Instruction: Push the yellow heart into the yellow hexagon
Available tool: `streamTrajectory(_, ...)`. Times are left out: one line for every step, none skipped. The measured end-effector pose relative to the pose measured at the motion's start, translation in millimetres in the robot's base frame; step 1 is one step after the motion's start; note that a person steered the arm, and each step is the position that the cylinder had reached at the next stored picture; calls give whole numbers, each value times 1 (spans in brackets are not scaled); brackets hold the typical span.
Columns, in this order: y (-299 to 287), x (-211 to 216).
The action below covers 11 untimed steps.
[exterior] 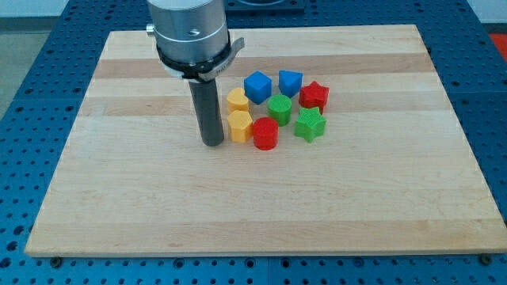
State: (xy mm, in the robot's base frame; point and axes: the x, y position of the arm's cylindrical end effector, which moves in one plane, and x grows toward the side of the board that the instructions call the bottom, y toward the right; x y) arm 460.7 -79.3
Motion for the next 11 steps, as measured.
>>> streamTrajectory(-14,-57)
streamTrajectory(-15,-90)
streamTrajectory(2,-95)
streamTrajectory(22,-115)
streamTrajectory(46,-128)
streamTrajectory(57,-128)
streamTrajectory(51,-128)
streamTrajectory(39,-125)
streamTrajectory(39,-113)
streamTrajectory(39,-104)
streamTrajectory(39,-93)
